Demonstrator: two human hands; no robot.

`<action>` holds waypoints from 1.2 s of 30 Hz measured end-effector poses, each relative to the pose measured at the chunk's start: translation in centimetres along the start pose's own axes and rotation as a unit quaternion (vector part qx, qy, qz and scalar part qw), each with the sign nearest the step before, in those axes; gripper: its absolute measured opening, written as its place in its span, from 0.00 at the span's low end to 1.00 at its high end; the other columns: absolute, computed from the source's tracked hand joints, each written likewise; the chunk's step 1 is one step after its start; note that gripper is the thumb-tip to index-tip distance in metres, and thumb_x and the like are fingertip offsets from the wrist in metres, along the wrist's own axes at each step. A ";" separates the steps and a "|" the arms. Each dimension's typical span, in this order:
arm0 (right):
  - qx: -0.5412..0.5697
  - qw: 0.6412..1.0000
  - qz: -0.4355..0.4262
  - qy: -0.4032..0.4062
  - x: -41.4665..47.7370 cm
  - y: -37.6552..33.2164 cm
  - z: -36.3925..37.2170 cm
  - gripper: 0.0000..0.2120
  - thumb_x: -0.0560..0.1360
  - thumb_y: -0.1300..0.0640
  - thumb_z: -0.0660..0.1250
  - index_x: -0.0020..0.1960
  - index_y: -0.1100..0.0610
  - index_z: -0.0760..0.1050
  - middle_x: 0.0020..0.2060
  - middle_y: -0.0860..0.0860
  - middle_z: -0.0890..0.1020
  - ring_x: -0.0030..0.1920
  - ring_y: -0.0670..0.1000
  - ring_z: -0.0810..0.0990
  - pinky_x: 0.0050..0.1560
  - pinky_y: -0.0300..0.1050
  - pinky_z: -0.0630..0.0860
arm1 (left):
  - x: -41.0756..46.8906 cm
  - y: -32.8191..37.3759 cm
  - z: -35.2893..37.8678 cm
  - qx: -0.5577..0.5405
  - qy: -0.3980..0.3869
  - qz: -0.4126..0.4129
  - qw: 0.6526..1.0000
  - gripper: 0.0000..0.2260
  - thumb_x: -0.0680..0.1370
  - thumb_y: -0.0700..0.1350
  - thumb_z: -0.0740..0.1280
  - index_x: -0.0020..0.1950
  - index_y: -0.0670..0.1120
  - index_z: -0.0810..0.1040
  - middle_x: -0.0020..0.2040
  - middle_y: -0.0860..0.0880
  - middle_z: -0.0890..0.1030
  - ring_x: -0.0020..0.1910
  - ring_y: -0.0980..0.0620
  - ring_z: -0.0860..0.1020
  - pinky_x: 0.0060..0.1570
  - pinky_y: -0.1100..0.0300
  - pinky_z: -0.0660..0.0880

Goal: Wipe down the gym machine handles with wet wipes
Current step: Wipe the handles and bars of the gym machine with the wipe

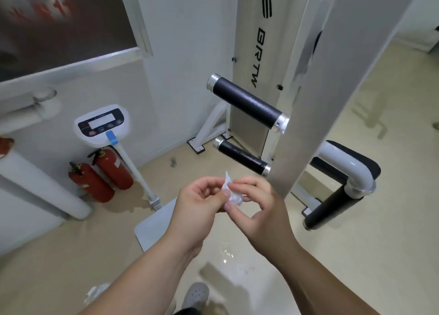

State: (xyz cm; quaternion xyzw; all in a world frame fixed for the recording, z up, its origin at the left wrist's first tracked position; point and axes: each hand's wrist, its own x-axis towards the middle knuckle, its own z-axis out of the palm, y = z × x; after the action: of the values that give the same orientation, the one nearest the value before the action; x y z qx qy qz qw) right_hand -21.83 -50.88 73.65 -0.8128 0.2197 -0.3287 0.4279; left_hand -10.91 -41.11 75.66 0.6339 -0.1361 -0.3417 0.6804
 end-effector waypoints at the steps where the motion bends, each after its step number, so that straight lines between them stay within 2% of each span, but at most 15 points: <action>1: 0.016 1.000 0.009 -0.006 0.3 -0.2 0.0 0.14 0.71 0.52 0.72 0.56 0.51 0.82 0.53 0.43 0.81 0.57 0.48 0.81 0.50 0.40 0.79 | 0.9 0.1 -0.2 0.006 -0.018 -0.001 1.000 0.07 0.77 0.31 0.69 0.51 0.40 0.83 0.44 0.34 0.82 0.43 0.45 0.81 0.44 0.56 0.80; 5: 0.055 0.991 0.125 0.016 1.4 -1.8 0.4 0.11 0.74 0.59 0.69 0.54 0.47 0.79 0.50 0.43 0.83 0.56 0.48 0.81 0.49 0.40 0.78 | 4.1 1.2 -1.1 0.028 -0.122 0.000 0.992 0.09 0.78 0.30 0.67 0.50 0.41 0.84 0.45 0.42 0.86 0.43 0.48 0.82 0.43 0.57 0.78; 9: 0.053 0.976 0.182 0.105 1.9 -3.8 2.5 0.08 0.76 0.59 0.71 0.50 0.46 0.80 0.44 0.44 0.84 0.47 0.48 0.83 0.43 0.48 0.79 | 6.5 2.3 -3.0 0.034 -0.246 0.003 0.969 0.08 0.75 0.33 0.68 0.47 0.43 0.85 0.44 0.37 0.86 0.43 0.36 0.83 0.41 0.56 0.76; 11: 0.079 0.965 0.205 0.144 2.1 -4.2 3.6 0.08 0.75 0.61 0.73 0.49 0.48 0.81 0.40 0.49 0.84 0.41 0.47 0.82 0.41 0.46 0.79 | 7.6 2.6 -3.8 0.027 -0.293 -0.002 0.956 0.06 0.74 0.33 0.71 0.46 0.42 0.85 0.41 0.38 0.85 0.38 0.42 0.82 0.40 0.58 0.77; 14: 0.109 0.947 0.247 0.176 2.1 -4.5 4.3 0.11 0.75 0.64 0.73 0.53 0.50 0.82 0.37 0.56 0.82 0.37 0.48 0.80 0.40 0.40 0.77 | 8.8 2.5 -4.4 0.040 -0.329 -0.009 0.943 0.07 0.70 0.34 0.76 0.43 0.45 0.85 0.37 0.48 0.83 0.36 0.53 0.79 0.38 0.62 0.77; 17: 0.094 0.951 0.248 0.158 1.8 -5.0 4.4 0.05 0.76 0.64 0.72 0.46 0.56 0.84 0.34 0.55 0.84 0.35 0.48 0.81 0.38 0.38 0.74 | 9.3 2.5 -4.6 0.055 -0.372 -0.023 0.926 0.07 0.67 0.35 0.75 0.41 0.45 0.82 0.36 0.48 0.81 0.35 0.53 0.77 0.37 0.62 0.76; 18: 0.075 0.952 0.245 0.165 1.7 -5.1 4.4 0.06 0.77 0.63 0.71 0.42 0.56 0.83 0.33 0.53 0.83 0.34 0.47 0.80 0.37 0.38 0.73 | 9.4 2.5 -4.6 0.067 -0.381 -0.024 0.922 0.08 0.67 0.34 0.75 0.41 0.45 0.81 0.36 0.47 0.81 0.35 0.52 0.78 0.37 0.62 0.76; 21: 0.024 0.942 0.247 0.226 1.5 -5.1 4.5 0.08 0.77 0.62 0.71 0.39 0.56 0.81 0.33 0.53 0.82 0.35 0.54 0.79 0.37 0.47 0.75 | 9.9 2.3 -4.7 0.119 -0.402 -0.018 0.908 0.13 0.70 0.28 0.73 0.46 0.46 0.83 0.41 0.45 0.83 0.39 0.53 0.80 0.41 0.59 0.78; 23: -0.005 0.933 0.248 0.259 1.5 -5.1 4.8 0.08 0.77 0.61 0.72 0.39 0.56 0.80 0.33 0.52 0.82 0.37 0.55 0.80 0.38 0.47 0.76 | 10.3 2.1 -4.9 0.161 -0.406 -0.013 0.900 0.14 0.71 0.29 0.72 0.50 0.47 0.84 0.45 0.43 0.85 0.42 0.51 0.81 0.45 0.55 0.78; 25: -0.029 0.925 0.258 0.278 1.5 -5.0 4.8 0.08 0.77 0.59 0.72 0.38 0.55 0.80 0.32 0.52 0.82 0.36 0.54 0.80 0.37 0.46 0.76 | 10.5 2.0 -5.1 0.190 -0.400 -0.017 0.896 0.13 0.73 0.30 0.71 0.49 0.46 0.84 0.43 0.44 0.85 0.39 0.51 0.80 0.44 0.55 0.77; 29: -0.083 0.906 0.285 0.303 1.2 -4.7 4.1 0.12 0.76 0.54 0.72 0.34 0.54 0.77 0.28 0.52 0.78 0.29 0.47 0.73 0.31 0.40 0.69 | 10.9 1.7 -5.1 0.184 -0.337 -0.009 0.923 0.13 0.74 0.30 0.71 0.47 0.48 0.84 0.38 0.45 0.82 0.37 0.48 0.78 0.44 0.51 0.77; 33: -0.138 0.908 0.268 0.290 0.7 -4.7 3.2 0.15 0.76 0.53 0.72 0.32 0.52 0.74 0.26 0.50 0.75 0.29 0.45 0.70 0.31 0.38 0.65 | 10.6 2.2 -4.2 0.154 -0.251 0.090 0.951 0.15 0.75 0.30 0.70 0.47 0.51 0.83 0.38 0.55 0.81 0.39 0.52 0.78 0.45 0.56 0.78; 36: -0.136 0.920 0.253 0.268 0.7 -4.8 3.2 0.12 0.75 0.53 0.73 0.34 0.51 0.76 0.26 0.48 0.77 0.29 0.45 0.73 0.33 0.42 0.70 | 10.3 3.3 -2.8 0.178 -0.191 0.192 0.946 0.12 0.75 0.31 0.70 0.46 0.49 0.81 0.39 0.56 0.82 0.40 0.55 0.79 0.44 0.63 0.78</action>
State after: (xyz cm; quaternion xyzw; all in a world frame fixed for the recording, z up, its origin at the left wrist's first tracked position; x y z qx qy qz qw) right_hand -18.71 -47.02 76.57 -0.6622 0.5671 -0.3818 0.3070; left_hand -0.70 -45.65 75.79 0.6295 -0.4411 -0.2897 0.5703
